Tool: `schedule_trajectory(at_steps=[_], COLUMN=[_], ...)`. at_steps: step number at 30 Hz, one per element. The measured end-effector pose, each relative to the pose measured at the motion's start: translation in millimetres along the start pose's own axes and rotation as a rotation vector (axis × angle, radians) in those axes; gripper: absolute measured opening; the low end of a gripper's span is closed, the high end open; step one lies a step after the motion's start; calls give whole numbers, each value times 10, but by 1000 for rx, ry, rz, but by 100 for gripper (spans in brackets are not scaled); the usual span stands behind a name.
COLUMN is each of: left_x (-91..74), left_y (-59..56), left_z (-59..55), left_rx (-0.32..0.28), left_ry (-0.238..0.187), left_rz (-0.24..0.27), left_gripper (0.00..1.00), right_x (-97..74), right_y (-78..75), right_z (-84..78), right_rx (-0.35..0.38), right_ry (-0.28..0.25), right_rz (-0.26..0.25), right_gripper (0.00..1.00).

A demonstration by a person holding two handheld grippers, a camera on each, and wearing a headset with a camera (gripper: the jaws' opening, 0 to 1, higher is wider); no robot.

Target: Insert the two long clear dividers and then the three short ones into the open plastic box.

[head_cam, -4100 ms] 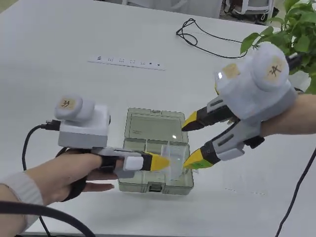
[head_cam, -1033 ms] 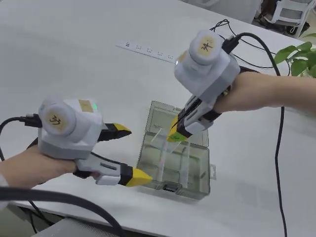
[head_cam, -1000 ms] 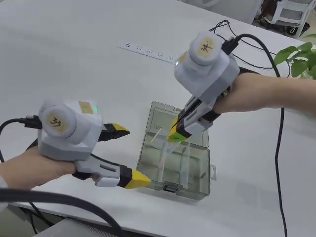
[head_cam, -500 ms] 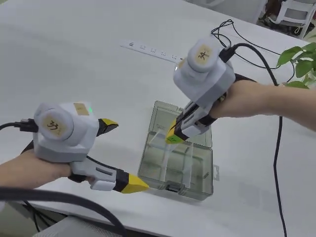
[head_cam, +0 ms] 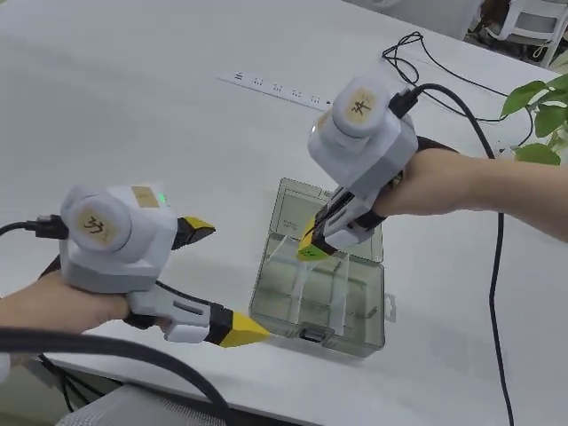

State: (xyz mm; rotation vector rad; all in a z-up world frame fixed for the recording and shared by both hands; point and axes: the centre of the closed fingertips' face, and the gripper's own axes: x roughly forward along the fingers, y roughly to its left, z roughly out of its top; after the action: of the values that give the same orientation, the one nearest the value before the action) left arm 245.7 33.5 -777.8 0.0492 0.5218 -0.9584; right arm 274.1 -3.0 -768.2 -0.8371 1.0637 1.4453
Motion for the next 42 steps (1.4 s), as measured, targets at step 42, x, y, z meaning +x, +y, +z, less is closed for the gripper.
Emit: schedule_trajectory(at_steps=[42], left_x=[13], left_y=[-39], left_z=[-23], left_rx=[-28], left_ry=[-7], left_rz=[-3], left_gripper=[92], right_x=[529], right_y=[-38], right_z=[-133], right_rx=[-41], right_ry=[114], right_rz=[-79], right_gripper=[2])
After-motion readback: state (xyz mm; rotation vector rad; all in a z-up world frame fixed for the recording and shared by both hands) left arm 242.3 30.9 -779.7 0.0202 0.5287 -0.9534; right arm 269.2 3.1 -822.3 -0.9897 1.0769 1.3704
